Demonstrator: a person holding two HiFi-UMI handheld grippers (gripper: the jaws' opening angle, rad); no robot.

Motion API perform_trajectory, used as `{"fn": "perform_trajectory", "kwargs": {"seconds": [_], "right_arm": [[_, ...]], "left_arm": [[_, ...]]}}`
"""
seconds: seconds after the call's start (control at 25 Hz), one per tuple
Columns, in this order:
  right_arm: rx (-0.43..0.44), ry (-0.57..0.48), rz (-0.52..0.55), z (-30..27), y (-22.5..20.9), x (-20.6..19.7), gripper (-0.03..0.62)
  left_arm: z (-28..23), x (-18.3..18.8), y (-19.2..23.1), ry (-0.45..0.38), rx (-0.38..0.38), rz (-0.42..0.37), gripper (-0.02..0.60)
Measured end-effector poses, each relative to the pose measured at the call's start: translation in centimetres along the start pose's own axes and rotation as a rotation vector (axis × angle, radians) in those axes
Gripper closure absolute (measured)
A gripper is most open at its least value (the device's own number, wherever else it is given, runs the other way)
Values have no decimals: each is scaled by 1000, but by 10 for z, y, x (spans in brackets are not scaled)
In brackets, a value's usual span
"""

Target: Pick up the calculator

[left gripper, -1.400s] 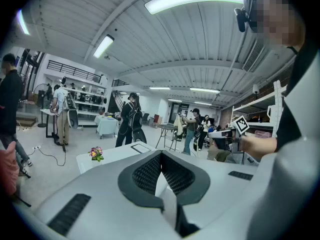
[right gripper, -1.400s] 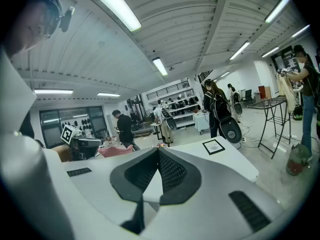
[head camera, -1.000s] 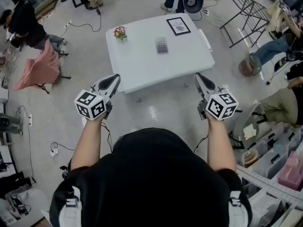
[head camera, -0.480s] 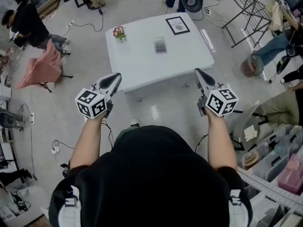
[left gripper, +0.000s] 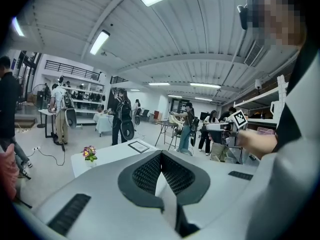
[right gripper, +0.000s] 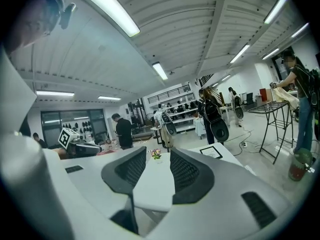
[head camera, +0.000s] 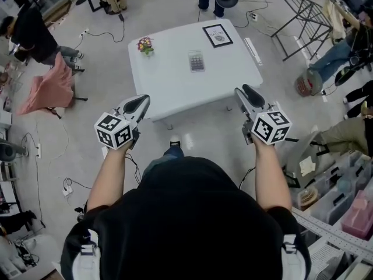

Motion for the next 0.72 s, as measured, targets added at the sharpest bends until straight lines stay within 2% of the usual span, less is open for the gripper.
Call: {"fn": "perform_trajectory", "kwargs": {"seconds": [0.32,0.72], "right_arm": [[-37,33,-23,-43,-15,5,381],[-74,46,-15,-107,-28,27,365]], "left_arm": [[-40,8,46,-6,-42,32,561],[-92,23,116,17,-92,44,561]]}}
Point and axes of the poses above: the fingertips, and each gripper's own axes: z backward along the fingers, y to its left, x out of its top, the point moved 8 cm from there along z, backward along the fingers, and after that the axes turned 2 degrees about x, right-handed, at the moved point
